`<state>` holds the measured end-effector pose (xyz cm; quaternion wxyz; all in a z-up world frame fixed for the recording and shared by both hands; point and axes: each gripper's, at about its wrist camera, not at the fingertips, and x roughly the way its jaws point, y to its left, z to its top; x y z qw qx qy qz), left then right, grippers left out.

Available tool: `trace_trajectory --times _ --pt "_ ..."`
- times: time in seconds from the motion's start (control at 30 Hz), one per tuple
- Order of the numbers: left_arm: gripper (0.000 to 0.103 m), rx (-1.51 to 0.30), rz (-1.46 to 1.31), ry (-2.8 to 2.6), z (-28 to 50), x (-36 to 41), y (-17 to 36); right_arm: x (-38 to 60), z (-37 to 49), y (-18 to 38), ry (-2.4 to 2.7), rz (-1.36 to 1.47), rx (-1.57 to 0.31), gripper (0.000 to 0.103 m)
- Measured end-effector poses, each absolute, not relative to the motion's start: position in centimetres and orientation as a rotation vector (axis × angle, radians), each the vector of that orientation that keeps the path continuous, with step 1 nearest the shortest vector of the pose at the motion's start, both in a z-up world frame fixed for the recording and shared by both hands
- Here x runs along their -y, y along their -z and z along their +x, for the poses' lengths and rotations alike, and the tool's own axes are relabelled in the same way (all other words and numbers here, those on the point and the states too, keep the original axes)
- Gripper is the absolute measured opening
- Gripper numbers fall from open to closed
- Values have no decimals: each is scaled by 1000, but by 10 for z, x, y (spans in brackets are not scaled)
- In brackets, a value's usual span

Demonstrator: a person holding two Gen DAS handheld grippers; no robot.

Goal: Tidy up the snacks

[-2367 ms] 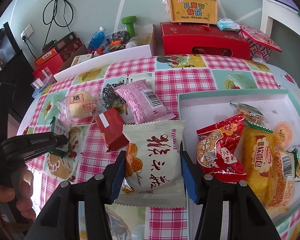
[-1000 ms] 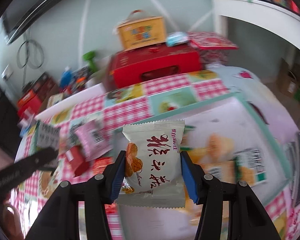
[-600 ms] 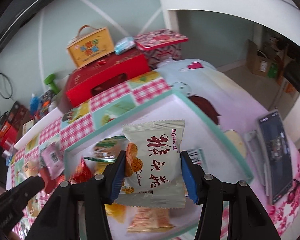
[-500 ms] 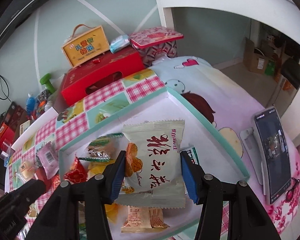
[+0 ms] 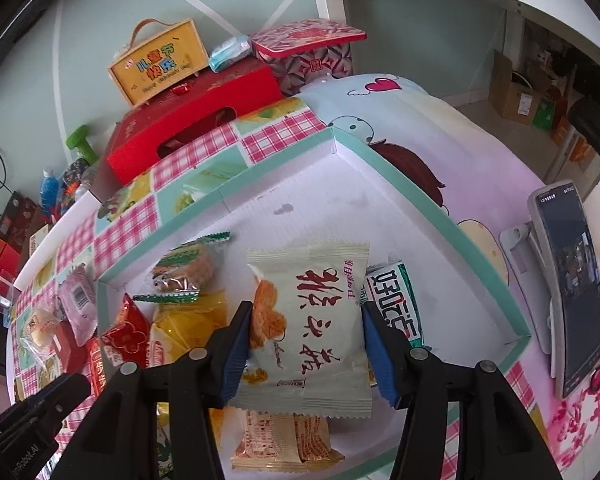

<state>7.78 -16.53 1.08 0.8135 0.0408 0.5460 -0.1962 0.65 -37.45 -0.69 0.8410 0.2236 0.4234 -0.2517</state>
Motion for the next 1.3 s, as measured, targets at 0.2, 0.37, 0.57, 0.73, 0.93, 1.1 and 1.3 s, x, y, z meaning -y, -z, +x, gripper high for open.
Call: trace_trajectory --times 0.2,0.37,0.57,0.73,0.93,1.1,1.3 --pt "61 -1193 73 372 81 157 -2 370 11 6 517 452 -905 77" --pt "79 -1190 62 330 84 150 2 366 13 2 512 410 -899 91" --pt "92 -1130 116 279 84 146 2 361 13 -4 516 383 -869 103" --pt "92 -1127 81 280 88 141 1 354 14 -12 505 371 -851 103" --pt "92 -1105 -13 270 93 128 -5 335 14 -27 451 359 -804 103" --pt "92 -1075 -13 226 97 117 -8 315 18 -31 412 313 -794 103" --pt "92 -1079 -51 209 103 100 -7 287 26 -33 350 271 -802 103"
